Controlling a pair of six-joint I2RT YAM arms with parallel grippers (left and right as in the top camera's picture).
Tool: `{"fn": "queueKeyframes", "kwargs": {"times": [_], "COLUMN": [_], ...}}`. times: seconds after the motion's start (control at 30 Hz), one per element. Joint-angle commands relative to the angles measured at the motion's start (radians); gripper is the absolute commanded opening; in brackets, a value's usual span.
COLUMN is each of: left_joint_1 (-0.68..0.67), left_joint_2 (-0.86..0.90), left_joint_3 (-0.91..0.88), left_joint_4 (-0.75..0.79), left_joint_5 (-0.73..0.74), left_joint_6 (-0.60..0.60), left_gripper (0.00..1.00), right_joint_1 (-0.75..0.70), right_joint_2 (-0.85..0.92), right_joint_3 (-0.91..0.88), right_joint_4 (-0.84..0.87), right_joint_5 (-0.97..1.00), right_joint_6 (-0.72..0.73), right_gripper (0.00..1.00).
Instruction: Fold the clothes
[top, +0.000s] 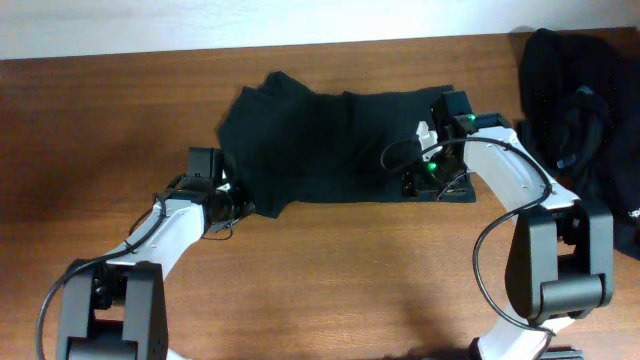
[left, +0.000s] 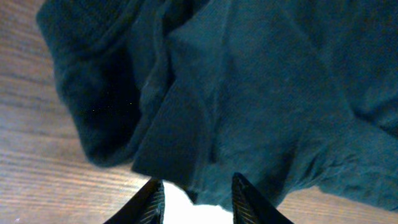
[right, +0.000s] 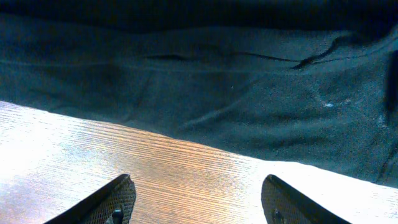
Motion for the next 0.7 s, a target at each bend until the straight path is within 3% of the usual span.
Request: {"fn": "queueKeyframes", "kwargs": {"times": [0.0,0.13,0.67], "left_joint_1": [0.000,0.000,-0.056], "left_joint_2": [-0.024,-0.024,-0.018], "left_joint_3": [-0.018,-0.026,-0.027], "left_joint_4": [0.016,0.024,0.035], "left_joint_5": [0.019,0.020,0.013], "left_joint_6": [-0.029,-0.074,-0.297], "left_gripper": [0.34,0.25,0.25], "right_joint_1": [0.008,0.008,0.008], "right_joint_2": [-0.026,-0.026,-0.026], "right_joint_3": [0.003,0.003,0.003], "right_joint_4": [-0.003,-0.003,-0.007], "right_joint_5": [0.016,0.016,0.016], "right_joint_6": [-0.010,-0.010,-0.010], "right_gripper": [0.70,0.70,0.70]}}
